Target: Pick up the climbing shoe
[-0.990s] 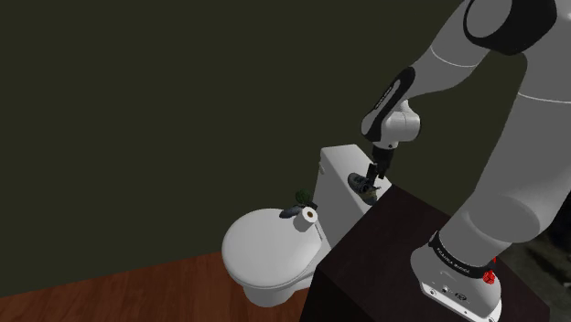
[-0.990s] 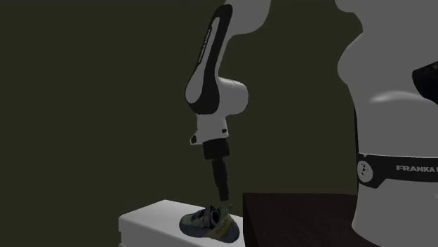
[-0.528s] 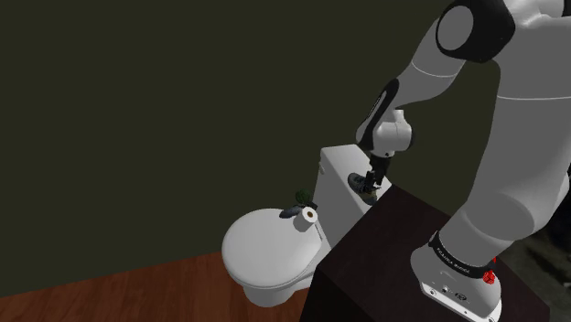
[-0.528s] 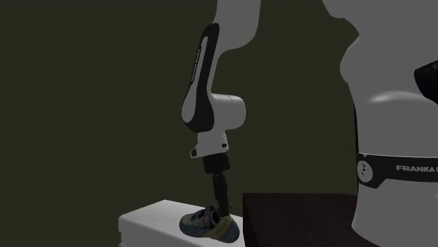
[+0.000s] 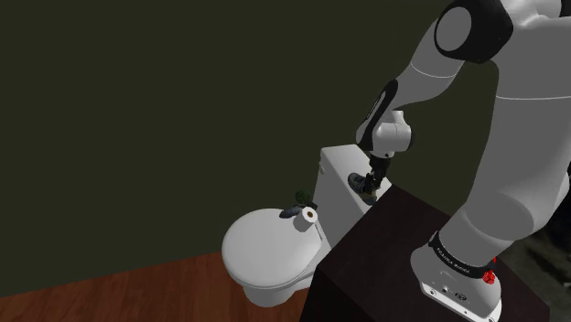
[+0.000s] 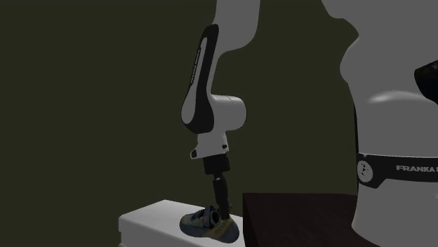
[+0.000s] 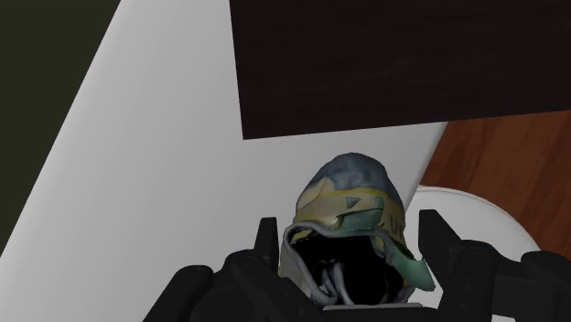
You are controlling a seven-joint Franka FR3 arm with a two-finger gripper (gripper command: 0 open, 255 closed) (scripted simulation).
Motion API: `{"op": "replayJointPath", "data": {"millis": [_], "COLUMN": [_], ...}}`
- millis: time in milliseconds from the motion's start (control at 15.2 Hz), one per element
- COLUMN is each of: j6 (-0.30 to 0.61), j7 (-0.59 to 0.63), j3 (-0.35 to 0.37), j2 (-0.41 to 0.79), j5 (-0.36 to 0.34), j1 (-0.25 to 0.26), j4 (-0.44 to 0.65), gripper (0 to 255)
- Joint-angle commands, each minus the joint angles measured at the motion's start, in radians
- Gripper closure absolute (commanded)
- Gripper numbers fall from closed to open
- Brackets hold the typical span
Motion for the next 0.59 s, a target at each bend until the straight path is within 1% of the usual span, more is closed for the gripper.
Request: {"op": "replayJointPath", "data": {"millis": [0,132,528], "j6": [0.001,0.002,-0.066], "j7": [0.000,0.000,0.063], "j3": [0.000,0.002,-0.067], "j2": [0.001,0.003,-0.102], "j5": [0.000,0.002,-0.084], "j1": [0.000,0.000,0.049], "j4": [0.001,0.001,-0.028], "gripper": [255,255,255]}}
